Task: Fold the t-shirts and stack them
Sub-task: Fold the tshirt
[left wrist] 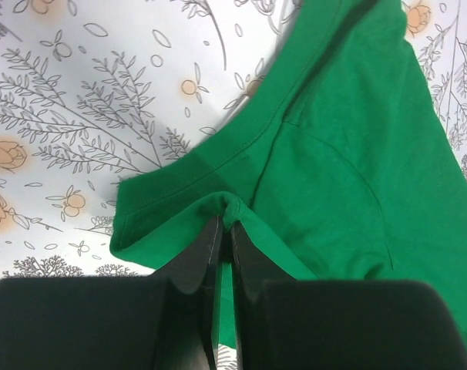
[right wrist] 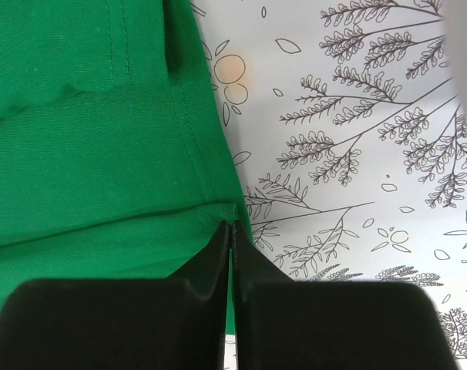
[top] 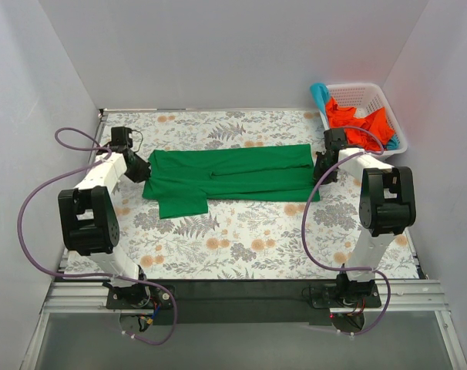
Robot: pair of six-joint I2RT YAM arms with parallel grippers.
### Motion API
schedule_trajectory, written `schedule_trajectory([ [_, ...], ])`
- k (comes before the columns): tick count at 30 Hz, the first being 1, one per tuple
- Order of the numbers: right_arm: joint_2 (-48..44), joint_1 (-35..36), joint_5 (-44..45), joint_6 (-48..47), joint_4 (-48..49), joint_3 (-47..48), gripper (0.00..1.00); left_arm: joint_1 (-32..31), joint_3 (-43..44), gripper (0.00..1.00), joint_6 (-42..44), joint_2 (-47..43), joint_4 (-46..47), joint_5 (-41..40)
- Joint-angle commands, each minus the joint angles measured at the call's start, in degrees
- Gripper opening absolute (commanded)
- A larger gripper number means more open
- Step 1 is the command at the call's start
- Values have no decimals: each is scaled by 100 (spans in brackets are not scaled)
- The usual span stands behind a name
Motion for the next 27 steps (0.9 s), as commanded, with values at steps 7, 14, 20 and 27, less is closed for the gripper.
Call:
schedule_trajectory([
  [7, -167, -97, 378, -14, 51, -151, 1, -124, 411, 0, 44, 177, -55, -339],
  [14, -158, -124, 440, -5, 60, -195, 1, -115, 367, 0, -202, 695, -108, -576],
  [20, -167, -124, 449, -14, 69, -186, 4, -123, 393, 16, -229, 706, 33, -497],
  [27, -720, 43, -113, -120, 60, -125, 33, -159, 332, 60, -71, -171, 77, -225],
])
